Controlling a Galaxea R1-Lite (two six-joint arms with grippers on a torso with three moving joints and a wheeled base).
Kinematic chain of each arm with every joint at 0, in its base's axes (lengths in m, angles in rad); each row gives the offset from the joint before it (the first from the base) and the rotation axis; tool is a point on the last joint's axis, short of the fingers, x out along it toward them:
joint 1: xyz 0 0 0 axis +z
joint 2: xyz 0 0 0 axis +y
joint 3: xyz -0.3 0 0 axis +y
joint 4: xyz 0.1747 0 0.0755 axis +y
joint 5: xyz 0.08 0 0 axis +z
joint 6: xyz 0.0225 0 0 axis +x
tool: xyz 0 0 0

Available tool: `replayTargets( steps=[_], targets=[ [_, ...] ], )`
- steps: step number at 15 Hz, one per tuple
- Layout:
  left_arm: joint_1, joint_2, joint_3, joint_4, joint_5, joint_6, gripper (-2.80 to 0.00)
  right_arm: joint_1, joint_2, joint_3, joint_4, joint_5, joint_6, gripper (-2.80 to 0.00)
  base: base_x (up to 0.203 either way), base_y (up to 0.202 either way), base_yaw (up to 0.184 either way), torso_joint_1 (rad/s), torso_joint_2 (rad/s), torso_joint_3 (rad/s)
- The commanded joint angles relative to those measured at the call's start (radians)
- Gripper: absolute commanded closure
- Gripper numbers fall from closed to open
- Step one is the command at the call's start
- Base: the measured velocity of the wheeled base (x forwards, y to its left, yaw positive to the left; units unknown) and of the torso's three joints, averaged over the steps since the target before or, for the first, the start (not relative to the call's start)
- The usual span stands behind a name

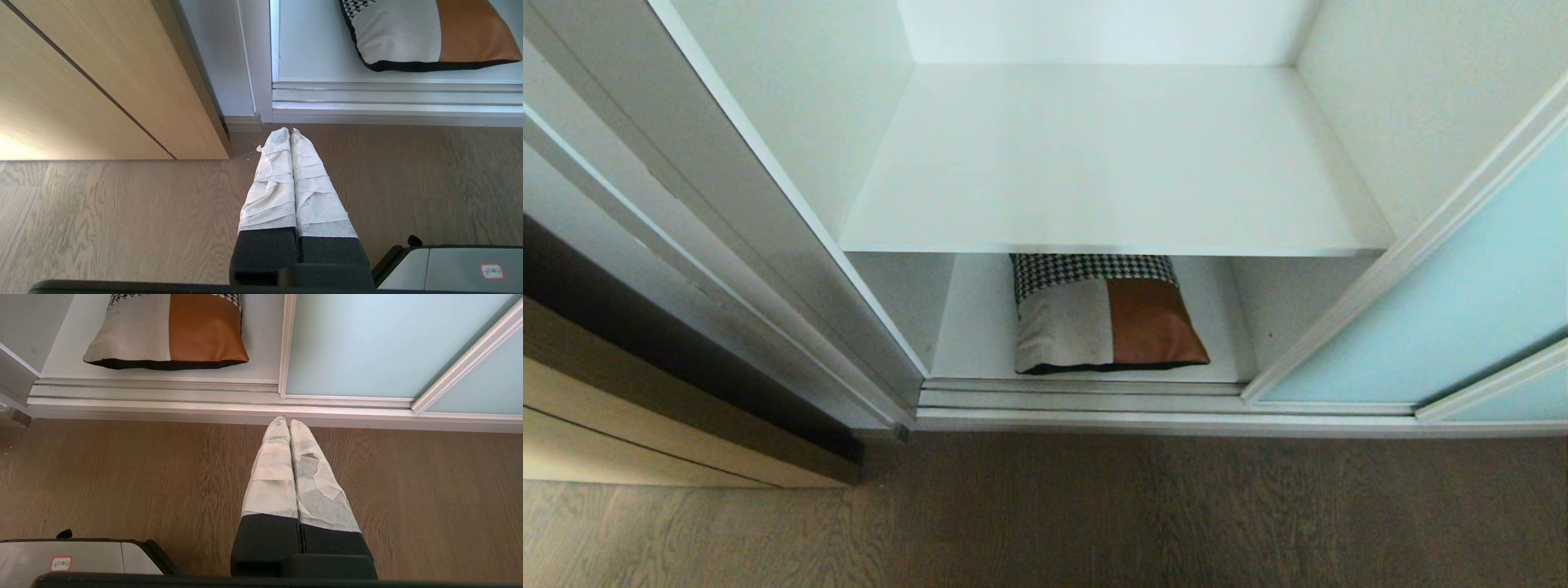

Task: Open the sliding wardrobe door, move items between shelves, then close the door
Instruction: Open the door

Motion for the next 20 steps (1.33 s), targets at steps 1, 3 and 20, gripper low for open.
replayTargets(
  steps=[1, 3, 20],
  targets=[
    [0.000, 0.002, 0.002, 0.000, 0.000, 0.000, 0.00, 0.000, 0.000, 0.001, -0.002, 0.000, 0.000, 0.00, 0.000, 0.000, 0.000, 0.000, 0.00, 0.000],
    [0.000, 0.002, 0.002, 0.000, 0.000, 0.000, 0.00, 0.000, 0.000, 0.000, 0.000, 0.000, 0.000, 0.00, 0.000, 0.000, 0.000, 0.000, 0.00, 0.000],
    [0.000, 0.002, 0.002, 0.000, 0.000, 0.001, 0.00, 0.000, 0.000, 0.001, 0.000, 0.000, 0.001, 0.00, 0.000, 0.000, 0.000, 0.000, 0.00, 0.000]
  ],
)
